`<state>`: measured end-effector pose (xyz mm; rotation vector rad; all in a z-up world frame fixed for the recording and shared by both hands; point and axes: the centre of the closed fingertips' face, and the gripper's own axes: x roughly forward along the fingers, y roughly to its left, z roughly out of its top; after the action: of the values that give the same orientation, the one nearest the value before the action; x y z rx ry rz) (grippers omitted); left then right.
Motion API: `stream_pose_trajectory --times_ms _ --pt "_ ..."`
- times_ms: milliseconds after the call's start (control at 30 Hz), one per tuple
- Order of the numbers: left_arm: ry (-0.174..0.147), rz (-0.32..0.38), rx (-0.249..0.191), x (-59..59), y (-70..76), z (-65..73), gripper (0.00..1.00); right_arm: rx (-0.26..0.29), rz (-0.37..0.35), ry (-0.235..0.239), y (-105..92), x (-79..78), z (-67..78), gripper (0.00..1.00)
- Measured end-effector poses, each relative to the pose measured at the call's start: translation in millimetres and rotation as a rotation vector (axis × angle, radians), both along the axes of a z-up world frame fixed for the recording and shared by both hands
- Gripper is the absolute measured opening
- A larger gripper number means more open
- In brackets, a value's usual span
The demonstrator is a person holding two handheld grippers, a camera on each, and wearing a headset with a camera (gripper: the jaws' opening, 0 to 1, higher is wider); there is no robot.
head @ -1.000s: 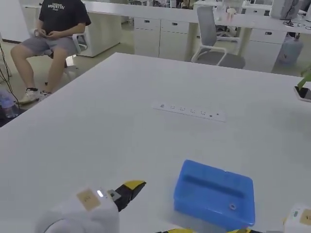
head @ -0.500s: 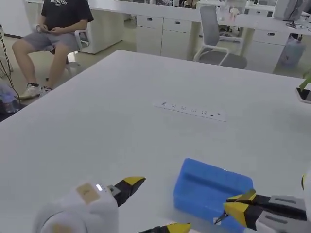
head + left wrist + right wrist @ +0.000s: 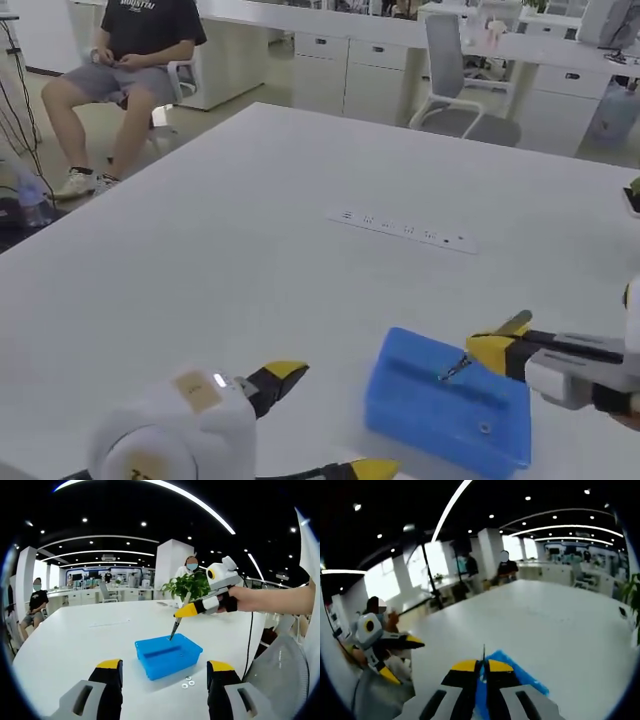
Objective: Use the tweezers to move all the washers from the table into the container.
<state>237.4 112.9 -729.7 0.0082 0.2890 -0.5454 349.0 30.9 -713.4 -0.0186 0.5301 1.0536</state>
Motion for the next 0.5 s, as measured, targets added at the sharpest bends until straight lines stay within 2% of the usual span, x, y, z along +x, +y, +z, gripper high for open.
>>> stream_pose_trajectory --times_ms 100,167,233,267,400,467,500 --pt "0.001 -0.003 0.007 -0.7 -1.7 0.5 0.68 0.043 -0.043 0.058 -1.7 13.1 -4.8 0.03" --pt "0.0 -0.002 0.009 -0.3 -0.9 0.2 0.68 0.055 -0.075 0.113 -5.2 20.5 -13.9 0.03" --pt "-0.001 0.002 0.01 0.2 0.4 -0.3 0.68 0.025 -0.093 0.129 -11.2 27.9 -25.3 0.03" --pt "0.002 0.003 0.011 0.1 0.2 -0.1 0.67 -0.009 -0.101 0.135 -15.2 30.0 -32.5 0.03" --pt "0.008 0.005 0.016 0.3 0.9 -1.6 0.66 -0.044 -0.112 0.151 -21.6 36.7 -47.0 0.03" --pt "0.01 0.002 0.019 0.1 0.8 -2.5 0.66 -0.081 -0.11 0.143 -24.7 37.3 -53.6 0.03" --pt "0.01 -0.002 0.02 0.0 0.5 -3.1 0.66 -0.117 -0.1 0.134 -26.4 36.0 -56.5 0.03"
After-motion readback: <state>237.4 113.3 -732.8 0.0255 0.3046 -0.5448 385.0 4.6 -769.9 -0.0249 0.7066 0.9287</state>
